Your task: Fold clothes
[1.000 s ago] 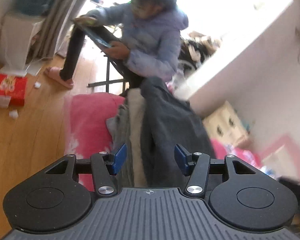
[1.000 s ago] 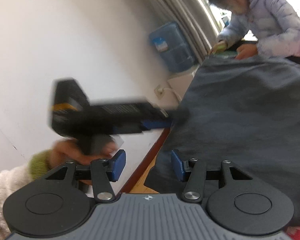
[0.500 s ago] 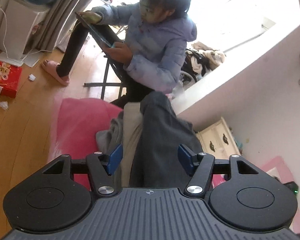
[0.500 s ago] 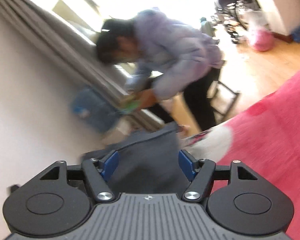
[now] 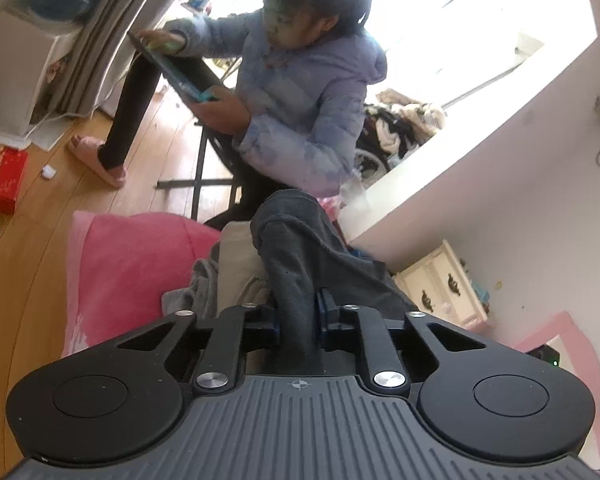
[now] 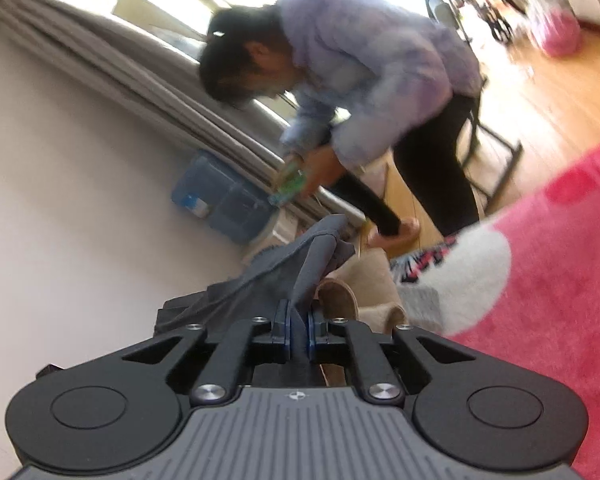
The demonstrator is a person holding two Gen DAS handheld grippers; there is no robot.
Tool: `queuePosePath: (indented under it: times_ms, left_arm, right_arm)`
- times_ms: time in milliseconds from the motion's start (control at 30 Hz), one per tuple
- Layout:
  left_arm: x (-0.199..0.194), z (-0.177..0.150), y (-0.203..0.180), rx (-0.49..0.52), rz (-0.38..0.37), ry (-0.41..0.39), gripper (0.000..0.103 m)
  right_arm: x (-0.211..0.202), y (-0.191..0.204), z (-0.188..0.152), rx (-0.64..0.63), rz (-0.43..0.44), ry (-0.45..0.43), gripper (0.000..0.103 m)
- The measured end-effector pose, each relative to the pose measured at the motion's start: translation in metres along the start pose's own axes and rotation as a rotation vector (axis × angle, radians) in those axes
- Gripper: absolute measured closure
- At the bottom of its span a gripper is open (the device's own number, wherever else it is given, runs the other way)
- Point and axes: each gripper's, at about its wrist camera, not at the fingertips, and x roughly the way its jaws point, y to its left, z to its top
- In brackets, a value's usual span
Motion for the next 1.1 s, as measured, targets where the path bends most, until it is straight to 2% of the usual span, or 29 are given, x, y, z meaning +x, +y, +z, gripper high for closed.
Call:
queuePosePath:
  times_ms: [167, 233, 267, 300, 367, 433, 500, 567, 633, 667, 767, 833, 867, 900, 1000, 1067, 1100]
  left_arm:
    - [-0.006, -0.001, 0.003, -0.02, 0.021, -0.052, 0.091]
    - [-0.003, -0.001, 0.008, -0.044, 0.036, -0.045, 0.091]
    - [-0.001, -0.002, 0.011, -0.059, 0.042, -0.038, 0.086]
    - [0.001, -0.002, 0.014, -0.074, 0.049, -0.03, 0.078]
    - [0.0, -0.002, 0.016, -0.096, 0.064, -0.026, 0.069]
    - [-0.008, 0.002, 0.011, -0.082, 0.074, -0.03, 0.067]
    - [-0.021, 0.005, 0.005, -0.06, 0.091, -0.056, 0.066]
    - [-0.038, 0.008, -0.007, -0.027, 0.093, -0.102, 0.066]
    - [-0.053, 0.01, -0.022, 0.023, 0.083, -0.141, 0.066]
    - [-0.058, 0.01, -0.033, 0.057, 0.07, -0.142, 0.066]
    - [-0.046, 0.004, -0.06, 0.131, 0.017, -0.068, 0.066]
    - [-0.023, -0.002, -0.074, 0.14, -0.022, 0.003, 0.066]
    - [-0.007, -0.004, -0.082, 0.158, -0.014, 0.033, 0.066]
    - [0.009, -0.005, -0.089, 0.19, 0.008, 0.06, 0.066]
    - [0.056, -0.01, -0.097, 0.305, 0.125, 0.115, 0.067]
    - [0.074, -0.012, -0.091, 0.321, 0.17, 0.13, 0.071]
    - [0.08, -0.012, -0.087, 0.316, 0.183, 0.135, 0.072]
  right_arm:
    - [0.01, 0.013, 0.002, -0.089, -0.038, -0.019, 0.093]
    - [0.015, 0.009, 0.002, -0.07, -0.071, -0.001, 0.085]
    - [0.017, 0.004, 0.002, -0.046, -0.091, 0.011, 0.073]
    - [0.018, -0.003, 0.003, -0.004, -0.102, 0.013, 0.069]
    - [0.004, -0.012, 0.003, 0.057, -0.086, -0.025, 0.066]
    - [-0.025, -0.017, 0.003, 0.09, -0.077, -0.097, 0.063]
    - [-0.056, -0.019, 0.003, 0.109, -0.047, -0.151, 0.064]
    - [-0.084, -0.01, -0.002, 0.062, -0.067, -0.187, 0.072]
    - [-0.094, 0.006, -0.01, -0.019, -0.102, -0.173, 0.081]
    - [-0.098, 0.015, -0.014, -0.063, -0.12, -0.164, 0.082]
    - [-0.07, 0.052, -0.023, -0.235, -0.185, -0.099, 0.082]
    - [-0.039, 0.075, -0.027, -0.348, -0.235, -0.044, 0.083]
    - [-0.022, 0.086, -0.029, -0.407, -0.263, -0.021, 0.083]
    - [-0.006, 0.095, -0.031, -0.458, -0.289, 0.002, 0.083]
    - [0.034, 0.086, -0.034, -0.43, -0.363, 0.083, 0.083]
    - [0.053, 0.075, -0.041, -0.435, -0.424, 0.149, 0.083]
    - [0.054, 0.074, -0.046, -0.464, -0.429, 0.147, 0.083]
